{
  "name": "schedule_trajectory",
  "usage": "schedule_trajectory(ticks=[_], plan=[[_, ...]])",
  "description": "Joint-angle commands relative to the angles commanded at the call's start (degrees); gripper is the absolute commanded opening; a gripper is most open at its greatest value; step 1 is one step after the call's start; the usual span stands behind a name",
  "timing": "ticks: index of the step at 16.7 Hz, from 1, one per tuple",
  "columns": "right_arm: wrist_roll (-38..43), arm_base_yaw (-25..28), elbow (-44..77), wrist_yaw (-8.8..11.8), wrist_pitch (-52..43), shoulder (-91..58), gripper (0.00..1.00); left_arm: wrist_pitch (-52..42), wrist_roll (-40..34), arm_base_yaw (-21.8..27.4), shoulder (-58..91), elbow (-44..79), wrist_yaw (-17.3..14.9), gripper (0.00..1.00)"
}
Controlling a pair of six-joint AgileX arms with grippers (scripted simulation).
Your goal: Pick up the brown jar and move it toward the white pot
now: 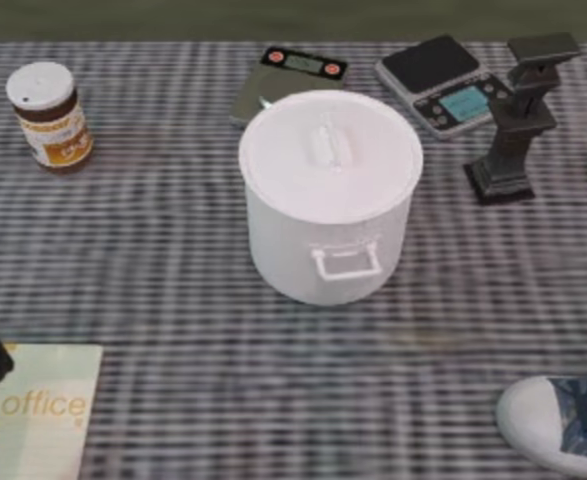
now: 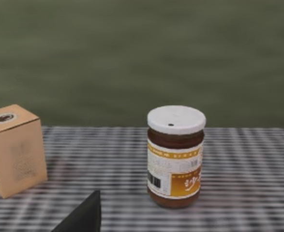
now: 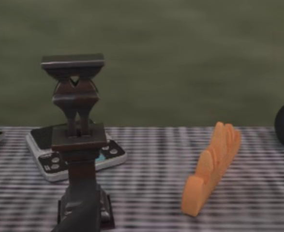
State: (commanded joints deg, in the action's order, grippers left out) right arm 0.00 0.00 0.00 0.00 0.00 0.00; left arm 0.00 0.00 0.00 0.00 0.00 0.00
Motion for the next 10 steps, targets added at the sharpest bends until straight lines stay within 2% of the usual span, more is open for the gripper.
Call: schedule_trajectory(ticks=[5,10], plan=[[0.00,0.00,0.00,0.00,0.00,0.00,1.00,-1.22,0.43,0.08,1.99,2.89,-0.39,1.00],[0.00,0.00,0.00,0.00,0.00,0.00,1.00,-8.68,2.60,0.73,13.94,17.08,-2.50,1.00]])
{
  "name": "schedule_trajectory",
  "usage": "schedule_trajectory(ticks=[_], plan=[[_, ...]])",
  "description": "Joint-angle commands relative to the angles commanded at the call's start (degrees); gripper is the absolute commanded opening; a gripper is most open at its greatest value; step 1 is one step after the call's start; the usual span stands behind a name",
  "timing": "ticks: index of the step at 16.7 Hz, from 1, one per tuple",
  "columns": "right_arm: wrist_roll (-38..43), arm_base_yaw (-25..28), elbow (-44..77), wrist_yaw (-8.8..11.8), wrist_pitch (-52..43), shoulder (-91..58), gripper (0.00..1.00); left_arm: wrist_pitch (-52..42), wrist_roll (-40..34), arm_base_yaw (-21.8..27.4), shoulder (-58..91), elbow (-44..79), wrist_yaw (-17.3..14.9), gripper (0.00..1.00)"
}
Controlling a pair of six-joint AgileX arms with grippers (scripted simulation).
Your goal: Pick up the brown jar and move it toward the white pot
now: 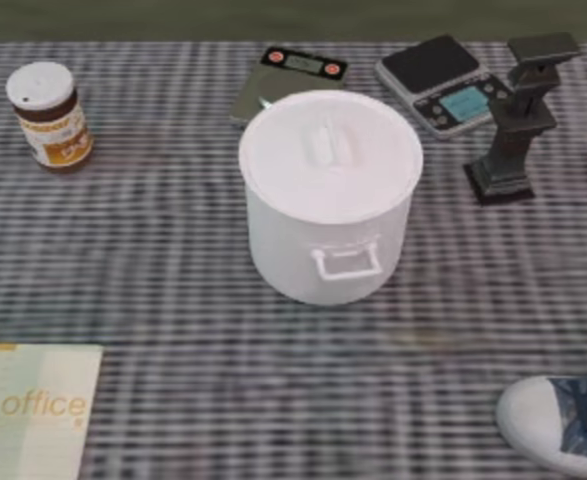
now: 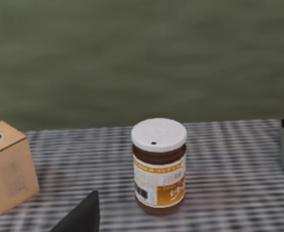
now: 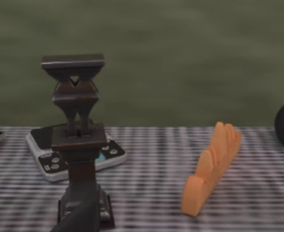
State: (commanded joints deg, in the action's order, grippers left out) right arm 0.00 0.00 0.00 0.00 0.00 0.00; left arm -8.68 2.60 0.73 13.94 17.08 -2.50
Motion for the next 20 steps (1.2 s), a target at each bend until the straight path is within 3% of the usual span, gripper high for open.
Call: schedule_trajectory(ticks=[11,20], plan=[[0.00,0.00,0.00,0.00,0.00,0.00,1.00,-36.64,7.15,1.79,57.80,52.27,-5.92,1.00],[0.00,0.00,0.00,0.00,0.00,0.00,1.00,-66.91,12.23,0.93,110.49,103.42,-5.75,1.00]])
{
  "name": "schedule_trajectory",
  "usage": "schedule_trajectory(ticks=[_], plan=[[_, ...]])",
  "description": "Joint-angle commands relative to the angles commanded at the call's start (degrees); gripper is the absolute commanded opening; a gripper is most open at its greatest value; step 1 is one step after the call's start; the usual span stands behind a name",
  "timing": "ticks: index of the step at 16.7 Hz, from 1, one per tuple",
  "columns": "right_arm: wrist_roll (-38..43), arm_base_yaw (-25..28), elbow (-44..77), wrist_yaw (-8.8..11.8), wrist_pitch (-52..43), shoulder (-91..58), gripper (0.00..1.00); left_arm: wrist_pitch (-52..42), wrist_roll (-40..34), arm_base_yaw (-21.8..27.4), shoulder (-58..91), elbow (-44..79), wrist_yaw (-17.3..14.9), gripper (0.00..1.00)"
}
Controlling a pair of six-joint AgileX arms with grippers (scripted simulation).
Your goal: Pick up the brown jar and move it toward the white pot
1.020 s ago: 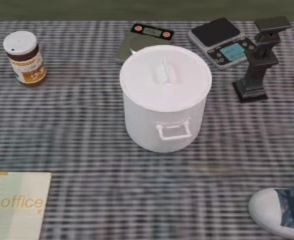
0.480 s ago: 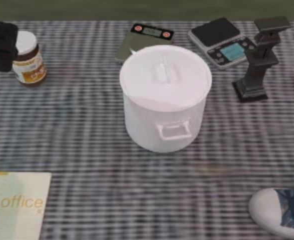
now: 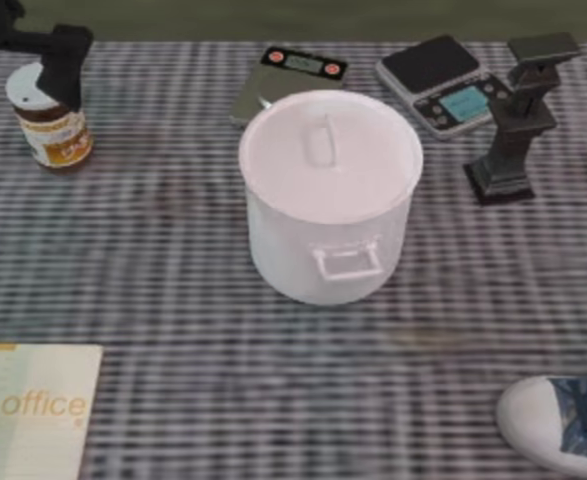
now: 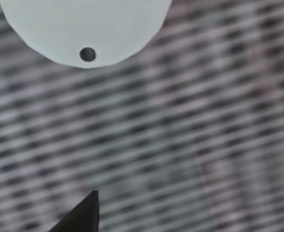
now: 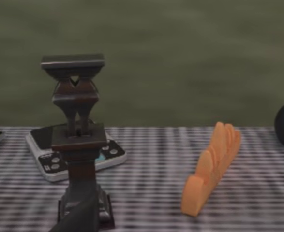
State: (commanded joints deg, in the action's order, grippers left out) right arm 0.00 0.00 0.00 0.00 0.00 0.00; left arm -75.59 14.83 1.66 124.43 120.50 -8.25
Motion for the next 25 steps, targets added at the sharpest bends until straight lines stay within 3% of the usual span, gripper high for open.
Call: schedule_trajectory(ticks=[6,11,19,25], plan=[[0.00,0.00,0.00,0.00,0.00,0.00,1.00,-9.98,2.83,-1.28,22.56,29.94,2.09,1.00],[0.00,0.00,0.00,0.00,0.00,0.00,1.00,-12.70,4.24,-2.18,31.46,44.22,3.63,1.00],[0.00,0.00,0.00,0.00,0.00,0.00,1.00,-12.64,4.34,-1.98,32.28,45.46,3.81,1.00],[0.00,0.00,0.00,0.00,0.00,0.00,1.00,-3.65,4.13,-2.01,30.10,34.03,3.93,1.00]])
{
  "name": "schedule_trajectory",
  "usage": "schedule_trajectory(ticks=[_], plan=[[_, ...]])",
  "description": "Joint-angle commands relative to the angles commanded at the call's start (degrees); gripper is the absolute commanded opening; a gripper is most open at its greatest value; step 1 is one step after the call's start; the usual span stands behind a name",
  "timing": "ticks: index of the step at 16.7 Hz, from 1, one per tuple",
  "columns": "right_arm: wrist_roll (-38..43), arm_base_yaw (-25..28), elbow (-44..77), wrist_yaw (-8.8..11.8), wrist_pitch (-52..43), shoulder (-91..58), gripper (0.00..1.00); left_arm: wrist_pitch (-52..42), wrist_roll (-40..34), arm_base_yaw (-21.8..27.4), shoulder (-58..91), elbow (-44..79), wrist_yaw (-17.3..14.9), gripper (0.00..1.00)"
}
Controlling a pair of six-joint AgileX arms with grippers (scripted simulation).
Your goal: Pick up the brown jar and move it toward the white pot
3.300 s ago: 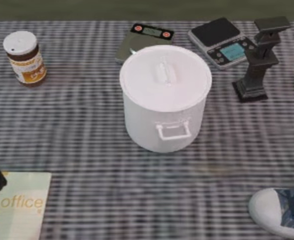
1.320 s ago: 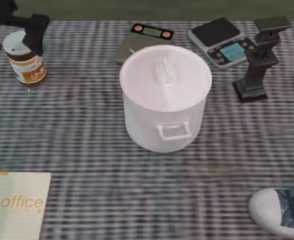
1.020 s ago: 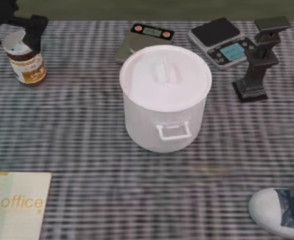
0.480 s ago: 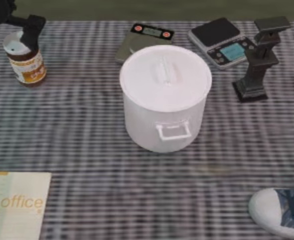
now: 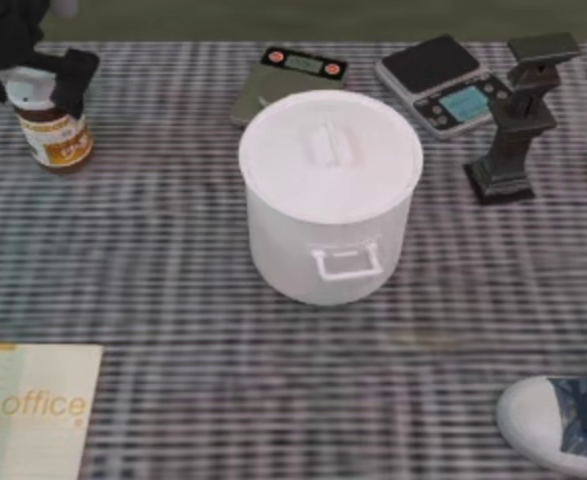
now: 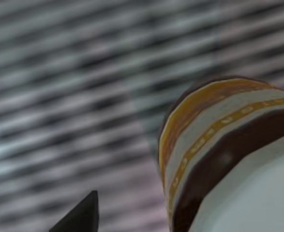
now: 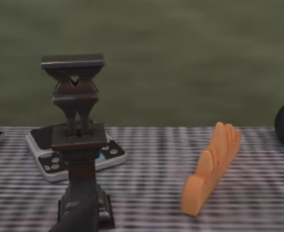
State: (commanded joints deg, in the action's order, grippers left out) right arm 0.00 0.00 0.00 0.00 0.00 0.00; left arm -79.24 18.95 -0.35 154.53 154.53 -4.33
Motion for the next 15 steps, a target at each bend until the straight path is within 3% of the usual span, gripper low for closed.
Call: schedule_trajectory(ticks=[8,15], plan=[[0.00,0.00,0.00,0.00,0.00,0.00,1.00,5.37,-0.04,0.03,-1.02,-6.24,0.03,1.00],[0.00,0.00,0.00,0.00,0.00,0.00,1.00,5.37,-0.04,0.03,-1.02,-6.24,0.03,0.47]])
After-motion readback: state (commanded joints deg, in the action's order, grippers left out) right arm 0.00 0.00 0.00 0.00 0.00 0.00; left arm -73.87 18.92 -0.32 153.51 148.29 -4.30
